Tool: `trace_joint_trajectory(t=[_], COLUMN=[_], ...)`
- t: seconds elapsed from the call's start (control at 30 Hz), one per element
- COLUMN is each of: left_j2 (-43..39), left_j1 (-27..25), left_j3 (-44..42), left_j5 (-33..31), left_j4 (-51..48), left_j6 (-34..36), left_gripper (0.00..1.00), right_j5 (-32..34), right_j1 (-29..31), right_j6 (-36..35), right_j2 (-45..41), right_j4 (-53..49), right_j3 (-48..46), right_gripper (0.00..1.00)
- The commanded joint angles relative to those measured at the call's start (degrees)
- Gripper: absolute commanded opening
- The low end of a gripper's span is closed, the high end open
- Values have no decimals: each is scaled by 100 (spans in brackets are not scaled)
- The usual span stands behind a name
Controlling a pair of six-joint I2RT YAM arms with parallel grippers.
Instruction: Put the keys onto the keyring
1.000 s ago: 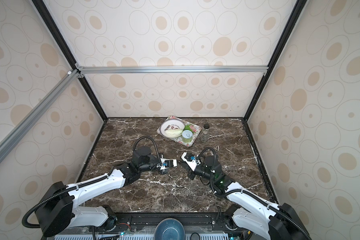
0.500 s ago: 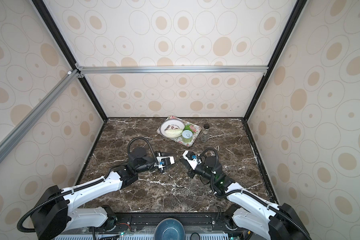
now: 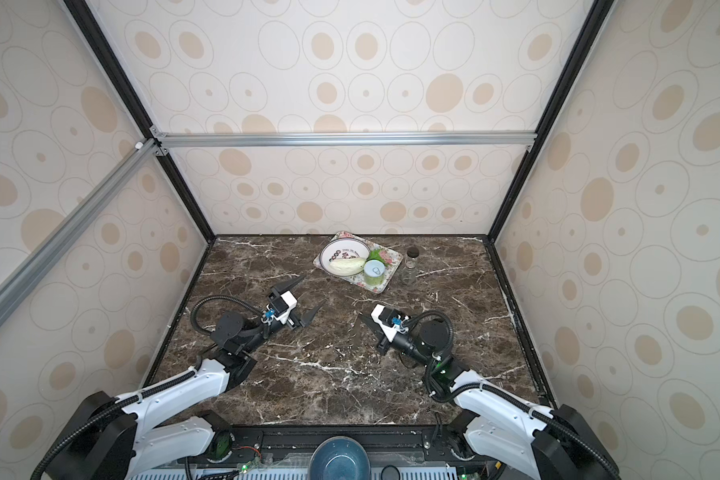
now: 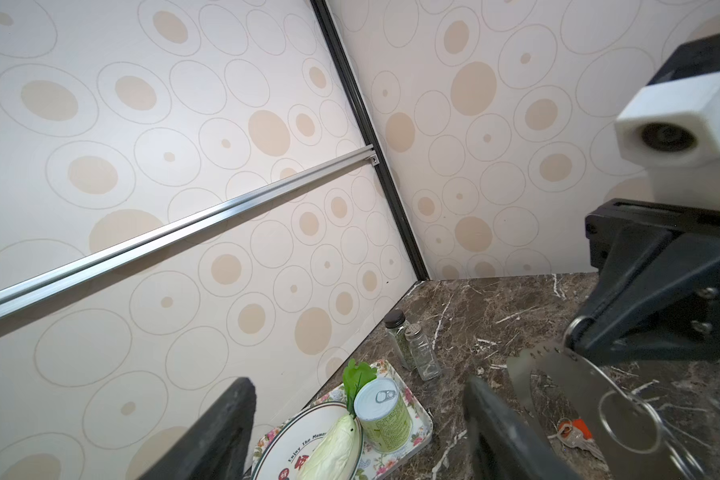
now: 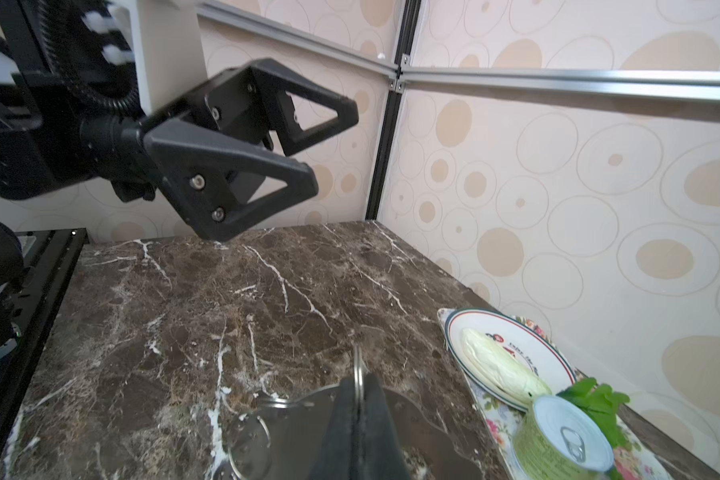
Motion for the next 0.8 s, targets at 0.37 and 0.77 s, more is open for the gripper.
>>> trace_joint_trajectory(t=[0.37, 0.77], left_j2=[326, 378], left_j1=[334, 333], left_j3=[1142, 1126], left_j5=[1734, 2729], left_j4=[-747, -450], left_j6=[-1352, -1362], left_gripper=[49, 39], right_j5=[-672, -963], right_j1=[5, 16], right_j6=[219, 117], right_j2=[905, 863], right_j4=[2704, 3030], right_j3=[22, 81], right_gripper=[0, 0])
